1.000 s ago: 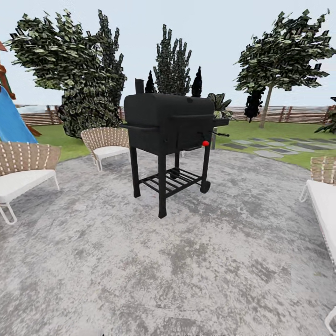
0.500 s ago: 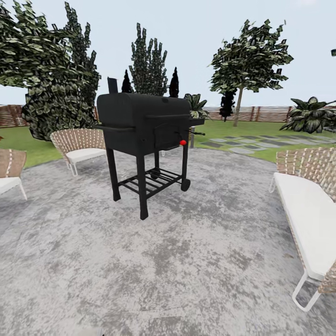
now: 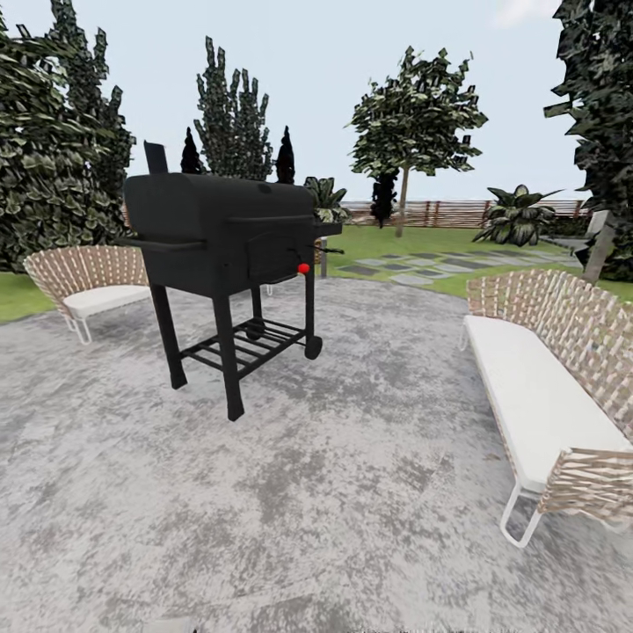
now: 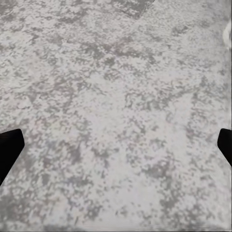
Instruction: In the garden, pick up the pesticide atomizer on the floor and spray pesticide onto both trees until each tree trunk is fully covered.
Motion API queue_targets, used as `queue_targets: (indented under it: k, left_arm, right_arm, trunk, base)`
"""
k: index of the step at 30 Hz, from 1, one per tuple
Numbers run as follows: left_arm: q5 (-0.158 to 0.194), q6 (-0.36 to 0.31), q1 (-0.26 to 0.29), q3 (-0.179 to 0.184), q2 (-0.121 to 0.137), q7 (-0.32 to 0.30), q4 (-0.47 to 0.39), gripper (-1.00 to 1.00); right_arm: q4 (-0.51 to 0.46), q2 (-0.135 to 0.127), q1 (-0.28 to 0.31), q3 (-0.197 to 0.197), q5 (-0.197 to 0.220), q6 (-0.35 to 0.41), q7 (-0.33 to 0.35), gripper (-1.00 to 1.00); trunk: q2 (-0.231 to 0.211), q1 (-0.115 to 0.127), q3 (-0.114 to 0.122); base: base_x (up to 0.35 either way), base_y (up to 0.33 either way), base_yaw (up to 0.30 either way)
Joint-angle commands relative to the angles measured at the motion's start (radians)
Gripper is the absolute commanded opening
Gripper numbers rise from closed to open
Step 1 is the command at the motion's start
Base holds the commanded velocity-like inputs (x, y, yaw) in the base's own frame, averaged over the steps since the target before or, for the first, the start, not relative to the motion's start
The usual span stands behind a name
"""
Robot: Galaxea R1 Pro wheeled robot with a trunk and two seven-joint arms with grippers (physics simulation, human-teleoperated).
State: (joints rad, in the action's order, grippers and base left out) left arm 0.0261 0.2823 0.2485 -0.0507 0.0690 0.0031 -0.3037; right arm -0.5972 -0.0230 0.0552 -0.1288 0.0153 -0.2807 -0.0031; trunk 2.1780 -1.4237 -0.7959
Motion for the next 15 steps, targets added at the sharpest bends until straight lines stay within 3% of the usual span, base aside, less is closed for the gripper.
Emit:
queue_targets:
  k: [1,15]
  left_arm:
    - [0.0,0.0,0.0,0.0,0.0,0.0,0.0,1.0]
    - [0.0,0.0,0.0,0.0,0.0,0.0,0.0,1.0]
  right_arm:
    - [0.0,0.0,0.0,0.0,0.0,0.0,0.0,1.0]
    - [-0.001,-0.001,0.0,-0.002,0.0,0.002,0.001,1.0]
  trunk:
    - [0.0,0.0,0.0]
    - [0.0,0.0,0.0]
  base:
    - [0.0,0.0,-0.3]
    - [0.0,0.0,-0.3]
